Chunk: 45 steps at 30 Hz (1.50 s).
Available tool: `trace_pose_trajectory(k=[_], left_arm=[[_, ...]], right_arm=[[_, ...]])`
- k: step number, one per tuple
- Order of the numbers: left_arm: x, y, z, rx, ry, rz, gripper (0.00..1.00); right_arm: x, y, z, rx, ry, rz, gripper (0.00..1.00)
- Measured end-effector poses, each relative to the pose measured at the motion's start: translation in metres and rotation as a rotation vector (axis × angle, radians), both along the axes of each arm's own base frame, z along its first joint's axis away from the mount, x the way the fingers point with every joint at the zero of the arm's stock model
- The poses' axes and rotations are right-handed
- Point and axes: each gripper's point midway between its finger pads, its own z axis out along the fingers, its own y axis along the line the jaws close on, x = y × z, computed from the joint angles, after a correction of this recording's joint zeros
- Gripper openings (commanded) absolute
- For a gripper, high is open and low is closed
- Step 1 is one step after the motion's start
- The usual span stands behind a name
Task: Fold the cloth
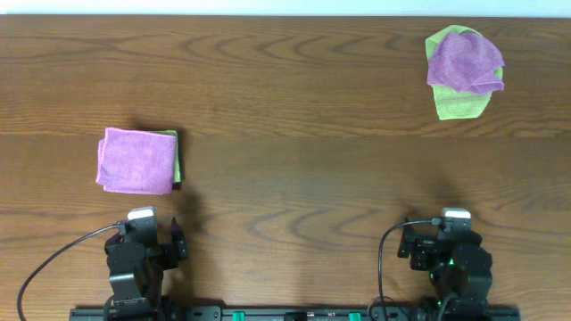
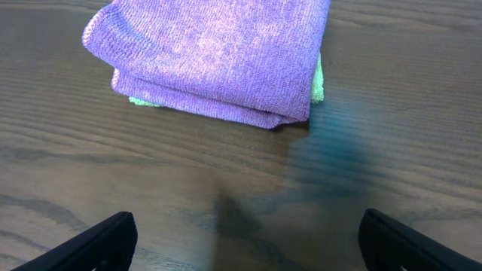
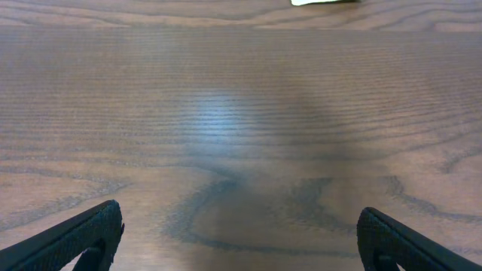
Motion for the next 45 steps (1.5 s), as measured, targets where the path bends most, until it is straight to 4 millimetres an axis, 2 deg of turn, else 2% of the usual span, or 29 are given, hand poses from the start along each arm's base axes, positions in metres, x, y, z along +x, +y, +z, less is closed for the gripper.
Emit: trace_pose_trajectory(k=[27,34,37,41,45], left_arm=[[0.000,0.000,0.000,0.000,0.000,0.000,0.95],[0.000,0.000,0.000,0.000,0.001,0.000,0.95],[0.000,0.000,0.000,0.000,0.000,0.000,0.95],[0.000,0.000,0.000,0.000,-0.001,0.000,0.95],[0.000,0.000,0.000,0.000,0.001,0.000,0.95]], right_arm=[[0.000,0.000,0.000,0.000,-0.001,0.000,0.99],[0.011,0.000,0.015,0.035,-0.042,-0.023,0.99],[0.019,-0.001,0.042,0.070,-0.036,-0.048,0.99],[0.043,-0.005,0.109,0.091,-0.064,-0.080,0.99],[0.076,-0.015,0.159,0.082,-0.064,-0.126,0.99]])
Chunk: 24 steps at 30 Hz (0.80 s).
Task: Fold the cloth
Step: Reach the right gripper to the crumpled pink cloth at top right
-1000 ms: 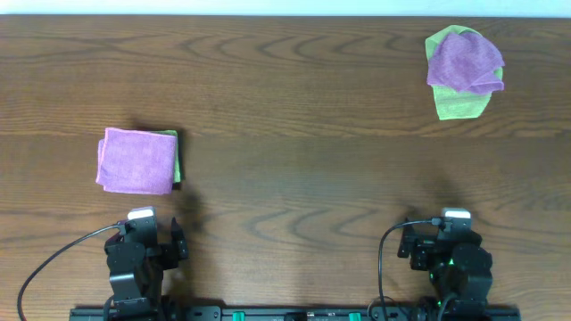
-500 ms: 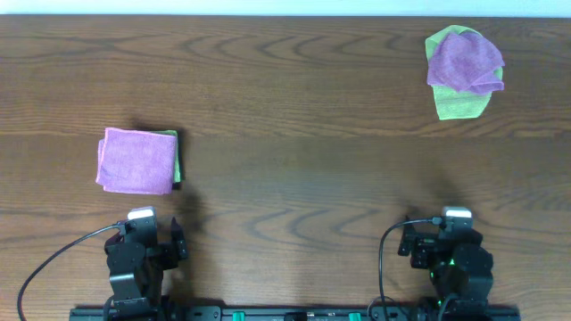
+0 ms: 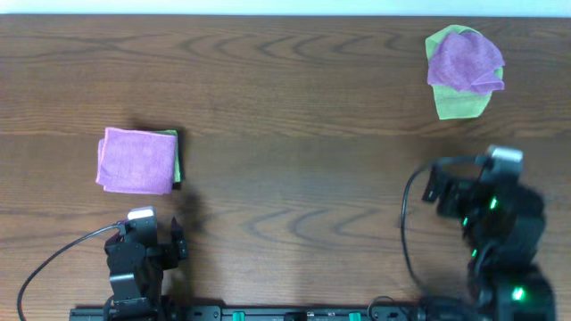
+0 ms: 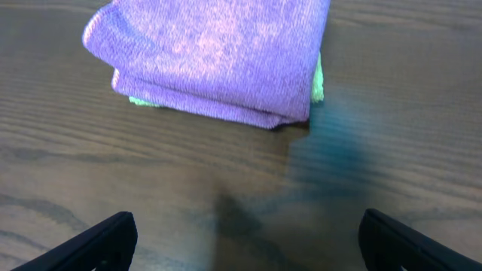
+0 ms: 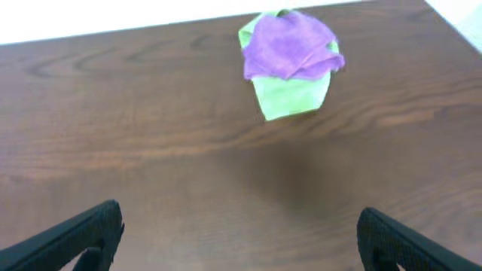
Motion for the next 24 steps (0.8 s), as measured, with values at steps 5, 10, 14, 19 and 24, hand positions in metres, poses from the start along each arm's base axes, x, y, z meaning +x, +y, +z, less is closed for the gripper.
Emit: trace_pose_trajectory(k=[5,10,14,19,24], left_arm=[[0.000,0.000,0.000,0.000,-0.001,0.000,0.95],[0.000,0.000,0.000,0.000,0.000,-0.001,0.95],[0.000,0.000,0.000,0.000,0.000,-0.001,0.95],[0.000,0.000,0.000,0.000,-0.001,-0.001,0.95],[0.000,0.000,0.000,0.000,-0.001,-0.001,0.95]], right_arm=[[0.045,-0.015,0.033,0.000,0.048,-0.055,0.99],[0.080,-0.042,0.030,0.036,0.157,-0.148,0.99],[0.104,-0.066,0.018,0.057,0.221,-0.210,0.99],[0.122,-0.094,-0.004,0.076,0.283,-0.273,0.99],[0.132,-0.111,-0.030,0.087,0.341,-0.308,0.99]])
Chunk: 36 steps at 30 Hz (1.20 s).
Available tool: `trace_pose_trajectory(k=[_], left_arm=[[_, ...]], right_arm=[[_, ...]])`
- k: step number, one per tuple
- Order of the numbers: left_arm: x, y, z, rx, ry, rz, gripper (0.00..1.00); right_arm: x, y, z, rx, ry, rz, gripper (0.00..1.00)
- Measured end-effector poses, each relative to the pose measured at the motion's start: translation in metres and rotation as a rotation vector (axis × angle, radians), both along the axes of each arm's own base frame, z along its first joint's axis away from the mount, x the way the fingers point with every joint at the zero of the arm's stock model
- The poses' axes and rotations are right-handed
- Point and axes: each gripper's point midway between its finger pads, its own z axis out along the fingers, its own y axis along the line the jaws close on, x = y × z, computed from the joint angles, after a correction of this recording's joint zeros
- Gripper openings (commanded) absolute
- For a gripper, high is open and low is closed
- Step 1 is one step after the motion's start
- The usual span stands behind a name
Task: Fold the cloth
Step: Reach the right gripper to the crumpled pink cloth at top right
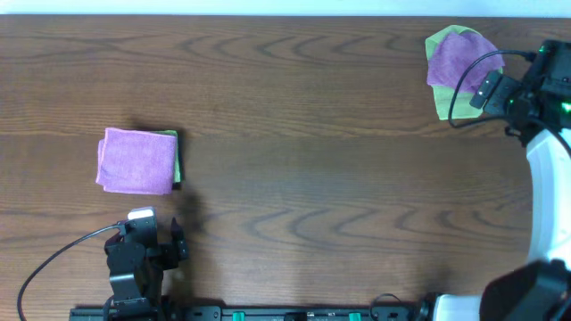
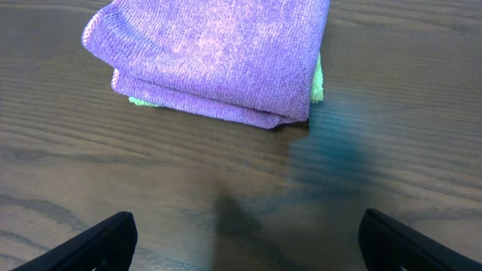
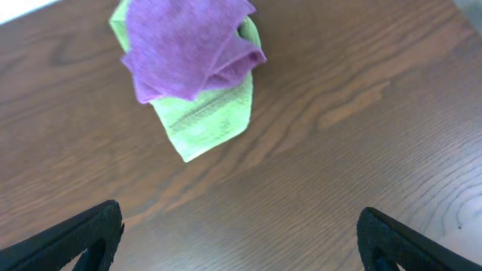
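Observation:
A crumpled purple cloth [image 1: 460,58] lies on a green cloth [image 1: 459,102] at the table's far right; both show in the right wrist view, the purple cloth [image 3: 188,45] over the green cloth [image 3: 207,120]. My right gripper [image 3: 241,241] hangs open just right of that pile, with nothing between its fingers. A folded purple cloth [image 1: 136,160] rests on a folded green cloth [image 1: 176,156] at the left, seen close as a purple stack [image 2: 215,53]. My left gripper [image 2: 245,241] sits open near the front edge, short of that stack.
The wooden table [image 1: 294,134] stretches between the two piles. The right arm's cable [image 1: 464,85] arcs over the far-right cloths. A white wall strip [image 1: 268,7] borders the table's far edge.
My right arm has moved from the mid-right of the table to the far right corner beside the crumpled pile. The pile now fills the top of its wrist view. The left arm is unchanged.
Both arms rested at the front edge, grippers open, with the folded stack at left and the crumpled pile at far right. Then the right arm was raised and further out, facing the pile. Now it is beside the pile, still open.

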Motion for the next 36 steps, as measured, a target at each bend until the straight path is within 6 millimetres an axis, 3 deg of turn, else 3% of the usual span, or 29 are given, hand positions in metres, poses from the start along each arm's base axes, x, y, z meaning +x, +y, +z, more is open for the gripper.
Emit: trace_pose_trajectory(k=[6,17,26,36], left_arm=[[0.000,0.000,0.000,0.000,0.000,0.000,0.95],[0.000,0.000,0.000,0.000,0.000,0.000,0.95],[0.000,0.000,0.000,0.000,0.000,0.000,0.95],[0.000,0.000,0.000,0.000,0.000,0.000,0.95]], right_arm=[[0.005,-0.003,-0.011,0.002,0.017,-0.004,0.99],[0.039,-0.012,0.010,-0.033,-0.129,-0.005,0.99],[0.090,-0.013,-0.050,0.081,0.027,0.038,0.99],[0.144,-0.018,-0.057,0.130,-0.068,0.043,0.99]])
